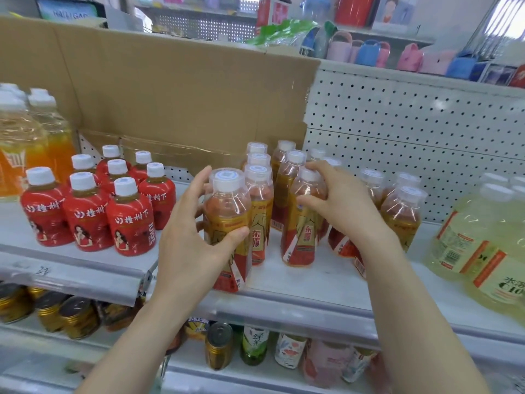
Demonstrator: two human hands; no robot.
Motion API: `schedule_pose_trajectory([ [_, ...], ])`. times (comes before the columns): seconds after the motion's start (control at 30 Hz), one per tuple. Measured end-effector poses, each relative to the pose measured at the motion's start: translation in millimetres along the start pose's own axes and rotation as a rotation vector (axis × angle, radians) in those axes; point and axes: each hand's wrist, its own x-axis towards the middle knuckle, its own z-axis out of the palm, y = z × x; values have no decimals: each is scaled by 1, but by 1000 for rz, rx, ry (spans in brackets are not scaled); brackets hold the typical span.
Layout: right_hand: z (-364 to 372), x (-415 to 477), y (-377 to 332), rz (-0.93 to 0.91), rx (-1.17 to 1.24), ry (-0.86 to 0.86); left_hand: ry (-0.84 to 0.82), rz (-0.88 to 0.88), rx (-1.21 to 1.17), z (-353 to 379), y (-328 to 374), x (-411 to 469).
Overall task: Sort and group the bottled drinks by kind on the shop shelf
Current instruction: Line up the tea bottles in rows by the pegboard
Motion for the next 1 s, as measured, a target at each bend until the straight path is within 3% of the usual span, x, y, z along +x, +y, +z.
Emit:
schedule_pose_trajectory([
  [0.33, 24, 13, -2, -13, 56, 122, -60, 27, -20, 16, 24, -3],
  [0.43, 6, -7, -6, -58, 295, 265, -98, 24, -19, 39, 30, -1],
  [0.5, -7, -21, -12, -78, 466, 216, -122, 18, -22, 55, 35, 0],
  [0.67, -11, -34, -3, -56, 406, 101, -146, -8, 3, 94, 37, 1],
  [0.77, -10, -36, 3, -16, 382, 65, -169, 59, 159, 101, 36, 1],
  [0.93, -20, -37, 9, -40, 317, -56, 100, 311, 360, 61, 18, 22],
  [1.0, -19, -37, 8, -57, 254, -72, 48, 273, 417, 48, 5, 38],
])
